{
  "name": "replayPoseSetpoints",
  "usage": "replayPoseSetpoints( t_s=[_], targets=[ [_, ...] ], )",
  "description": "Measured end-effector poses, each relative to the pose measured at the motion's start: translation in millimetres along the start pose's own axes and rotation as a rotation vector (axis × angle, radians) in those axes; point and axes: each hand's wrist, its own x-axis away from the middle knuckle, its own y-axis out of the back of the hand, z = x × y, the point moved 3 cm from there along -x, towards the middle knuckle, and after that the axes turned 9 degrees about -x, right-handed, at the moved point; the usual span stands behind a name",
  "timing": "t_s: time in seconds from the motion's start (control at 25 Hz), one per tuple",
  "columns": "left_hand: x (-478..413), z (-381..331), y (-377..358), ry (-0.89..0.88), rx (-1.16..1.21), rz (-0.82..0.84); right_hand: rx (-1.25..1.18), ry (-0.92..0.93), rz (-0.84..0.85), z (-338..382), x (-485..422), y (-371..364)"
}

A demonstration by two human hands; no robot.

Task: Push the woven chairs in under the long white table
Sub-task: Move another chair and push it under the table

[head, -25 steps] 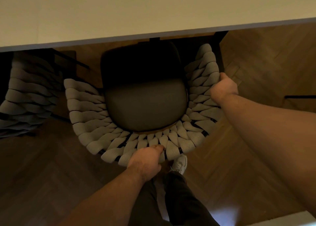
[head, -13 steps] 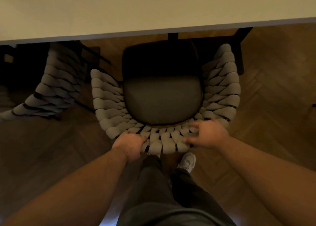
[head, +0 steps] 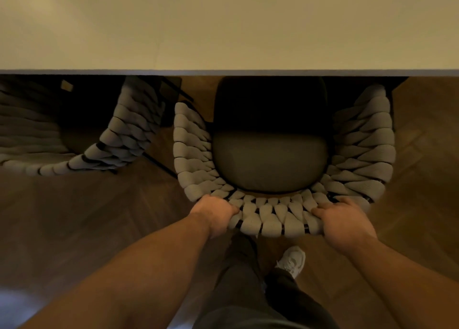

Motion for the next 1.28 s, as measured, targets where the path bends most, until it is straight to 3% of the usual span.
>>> replayPoseSetpoints(
  t_s=[0.4, 0.96, 1.12, 1.28],
  targets=[
    [-47.3, 48.8, 50.2, -0.011, 0.011, -0.035, 0.040, -0.080, 0.073, -18.9, -62.2, 40.1],
    [-51.6, 38.8, 44.4, -0.036, -0.074, -0.028, 0.049, -0.121, 0.161, -13.3, -47.9, 46.2],
    [-44.3, 35.1, 49.0, -0.015, -0.054, 0.004, -0.143, -0.119, 0.059, -8.8, -11.1, 52.6],
    [-38.7, 31.4, 78.3, -0.047, -0.009, 0.112, -0.511, -0.196, -0.006, -10.4, 13.2, 51.5]
  ],
)
